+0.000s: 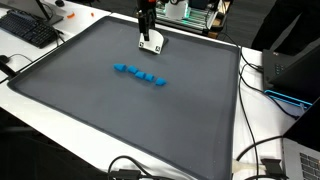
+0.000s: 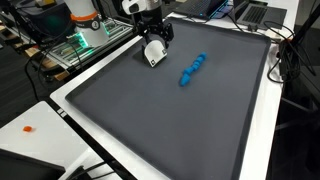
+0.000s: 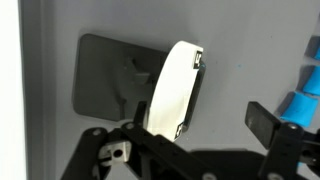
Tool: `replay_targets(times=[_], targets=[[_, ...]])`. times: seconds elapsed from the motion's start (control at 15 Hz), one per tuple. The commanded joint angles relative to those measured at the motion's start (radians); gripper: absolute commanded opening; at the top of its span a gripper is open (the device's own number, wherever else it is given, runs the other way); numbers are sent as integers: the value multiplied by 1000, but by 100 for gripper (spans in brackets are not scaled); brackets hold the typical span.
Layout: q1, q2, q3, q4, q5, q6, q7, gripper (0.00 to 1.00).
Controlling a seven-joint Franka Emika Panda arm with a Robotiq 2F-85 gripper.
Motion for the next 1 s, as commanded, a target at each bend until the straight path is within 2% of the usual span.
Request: replay_targets(times=[0.0,0.33,0.53,0.93], targets=[[-16,-53,-2,3,-82,-98,9,100],[-20,-113,13,43,-190,-212,-27,100],[-7,-130,28,94,-233,-259,-143,100],[23,-90,56,237,-205,-323,-443,100]])
